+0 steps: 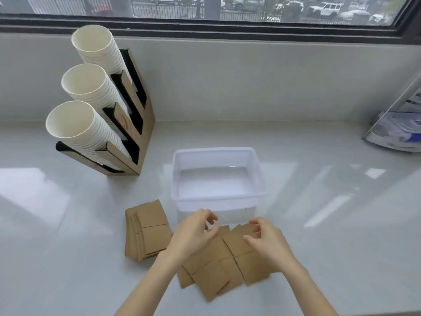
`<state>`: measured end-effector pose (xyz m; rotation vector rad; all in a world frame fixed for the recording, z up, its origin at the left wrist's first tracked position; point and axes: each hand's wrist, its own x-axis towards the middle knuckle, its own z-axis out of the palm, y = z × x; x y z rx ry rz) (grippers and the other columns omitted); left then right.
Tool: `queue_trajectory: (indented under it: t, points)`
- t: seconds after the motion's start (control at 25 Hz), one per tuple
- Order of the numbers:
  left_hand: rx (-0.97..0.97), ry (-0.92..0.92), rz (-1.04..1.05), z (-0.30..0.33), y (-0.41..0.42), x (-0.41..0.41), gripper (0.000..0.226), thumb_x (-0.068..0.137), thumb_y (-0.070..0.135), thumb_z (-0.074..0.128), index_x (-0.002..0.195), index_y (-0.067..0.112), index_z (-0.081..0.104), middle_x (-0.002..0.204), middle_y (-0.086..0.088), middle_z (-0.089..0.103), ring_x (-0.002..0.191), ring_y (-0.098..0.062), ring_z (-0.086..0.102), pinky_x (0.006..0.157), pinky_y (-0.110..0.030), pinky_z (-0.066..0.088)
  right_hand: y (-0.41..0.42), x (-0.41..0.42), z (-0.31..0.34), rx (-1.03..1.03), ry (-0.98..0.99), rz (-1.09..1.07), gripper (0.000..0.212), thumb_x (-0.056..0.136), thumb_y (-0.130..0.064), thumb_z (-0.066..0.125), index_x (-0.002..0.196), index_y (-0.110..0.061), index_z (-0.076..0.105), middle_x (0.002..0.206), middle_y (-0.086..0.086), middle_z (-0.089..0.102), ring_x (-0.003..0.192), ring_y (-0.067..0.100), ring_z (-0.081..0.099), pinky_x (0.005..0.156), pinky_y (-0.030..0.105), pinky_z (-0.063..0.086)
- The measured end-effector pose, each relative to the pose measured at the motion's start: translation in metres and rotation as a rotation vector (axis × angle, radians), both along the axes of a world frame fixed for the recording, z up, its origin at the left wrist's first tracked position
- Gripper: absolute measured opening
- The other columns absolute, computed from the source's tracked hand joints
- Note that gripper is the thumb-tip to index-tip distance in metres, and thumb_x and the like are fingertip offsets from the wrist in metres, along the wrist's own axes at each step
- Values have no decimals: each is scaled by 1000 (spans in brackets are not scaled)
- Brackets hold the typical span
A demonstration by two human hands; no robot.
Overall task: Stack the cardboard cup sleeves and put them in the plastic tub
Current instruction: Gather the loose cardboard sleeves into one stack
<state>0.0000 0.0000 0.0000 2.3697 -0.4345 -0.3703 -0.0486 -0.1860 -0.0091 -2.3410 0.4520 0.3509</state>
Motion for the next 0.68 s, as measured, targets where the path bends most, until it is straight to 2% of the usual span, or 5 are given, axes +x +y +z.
queue_trajectory:
  t: [0.08, 0.16, 0.4, 0.6, 0.68]
  points:
    - [97, 22, -54, -9, -12, 0, 29, 87, 35, 47, 111, 20, 54, 112, 3, 60, 97, -11, 56, 75, -23, 43, -1, -4, -5, -114, 69, 7, 52, 80, -39, 59, 126, -21, 41, 122, 2, 48, 111, 19, 51, 85, 30, 42]
    - [173, 35, -109, -22, -23, -3, 34, 87, 36, 47, 116, 19, 52, 115, 1, 57, 101, -14, 54, 75, -23, 41, 3, -10, -13, -178, 156, 22, 60, 79, -43, 60, 127, -17, 37, 126, 6, 42, 118, 23, 45, 91, 32, 41]
    - [322, 27, -195, -45, -44, -5, 45, 86, 35, 48, 125, 13, 45, 117, -8, 48, 112, -23, 43, 92, -34, 41, 11, -13, -24, -300, 155, 13, 56, 75, -43, 61, 117, -13, 39, 122, 7, 39, 119, 26, 39, 94, 35, 38]
    - [258, 38, -164, -52, -46, -5, 44, 85, 34, 50, 123, 13, 44, 118, -7, 48, 113, -22, 42, 94, -33, 40, 11, -11, -28, -256, 116, -2, 44, 77, -35, 63, 109, -16, 40, 120, 6, 41, 117, 25, 41, 92, 35, 37]
    - [170, 59, -127, -52, -46, -4, 37, 85, 32, 51, 115, 12, 45, 115, -6, 51, 108, -19, 44, 89, -28, 39, 10, -11, -28, -190, 56, -30, 36, 78, -30, 63, 100, -18, 38, 117, 4, 46, 110, 25, 48, 84, 33, 39]
